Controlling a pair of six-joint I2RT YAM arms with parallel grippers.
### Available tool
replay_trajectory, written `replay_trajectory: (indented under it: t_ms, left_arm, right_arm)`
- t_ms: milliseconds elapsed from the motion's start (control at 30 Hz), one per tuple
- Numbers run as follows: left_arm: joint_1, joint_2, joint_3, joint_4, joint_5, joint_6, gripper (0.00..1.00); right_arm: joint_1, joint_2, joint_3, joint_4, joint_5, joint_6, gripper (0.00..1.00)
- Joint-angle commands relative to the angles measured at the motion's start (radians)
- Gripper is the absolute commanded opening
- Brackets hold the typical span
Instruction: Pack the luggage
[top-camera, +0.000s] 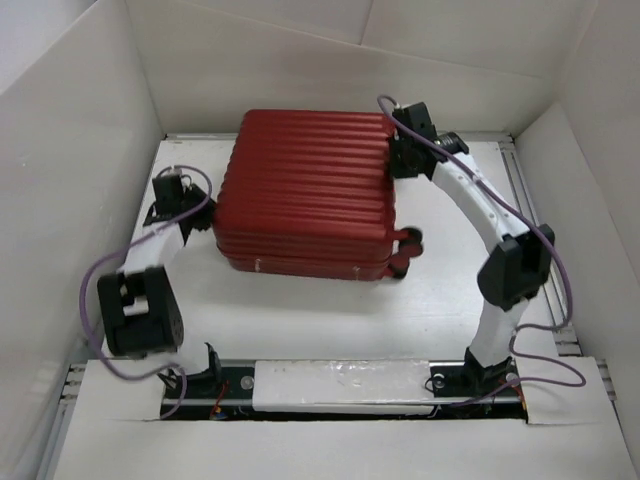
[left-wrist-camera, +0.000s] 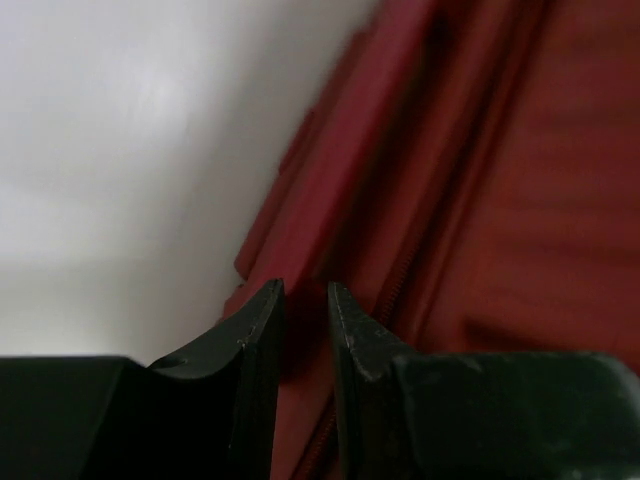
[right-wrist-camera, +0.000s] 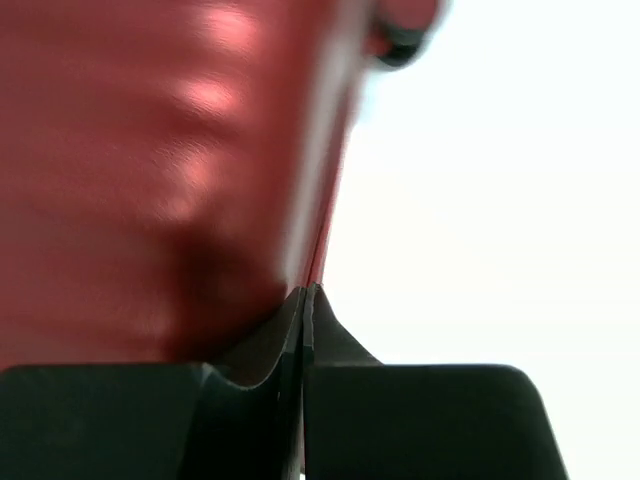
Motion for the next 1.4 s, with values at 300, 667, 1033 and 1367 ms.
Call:
replay_trajectory:
  t_ms: [300, 667, 1033, 1367]
  left_arm:
    - [-0.151, -0.782, -0.361, -0.369, 0.114, -0.002, 0.22]
    - [-0.163, -0.764, -0.133, -0.529, -0.199, 0.046, 0.13]
    - [-0.055, -0.559, -0.258, -0.258, -0.215, -0.066, 0.12]
    - [-0.055, -0.433, -0.278, 0.008, 0.018, -0.088, 0.23]
  right_arm:
    - [0.031, 0.167, 0.484, 0.174, -0.382, 0.016, 0.14]
    - [0.122, -0.56, -0.215, 0.25, -0.359, -0.121, 0.45]
    - [0.438, -0.875, -0.92, 0.586, -0.358, 0.114, 0.46]
    - [0.504, -0.654, -1.009, 0.992, -0.218, 0.123, 0.42]
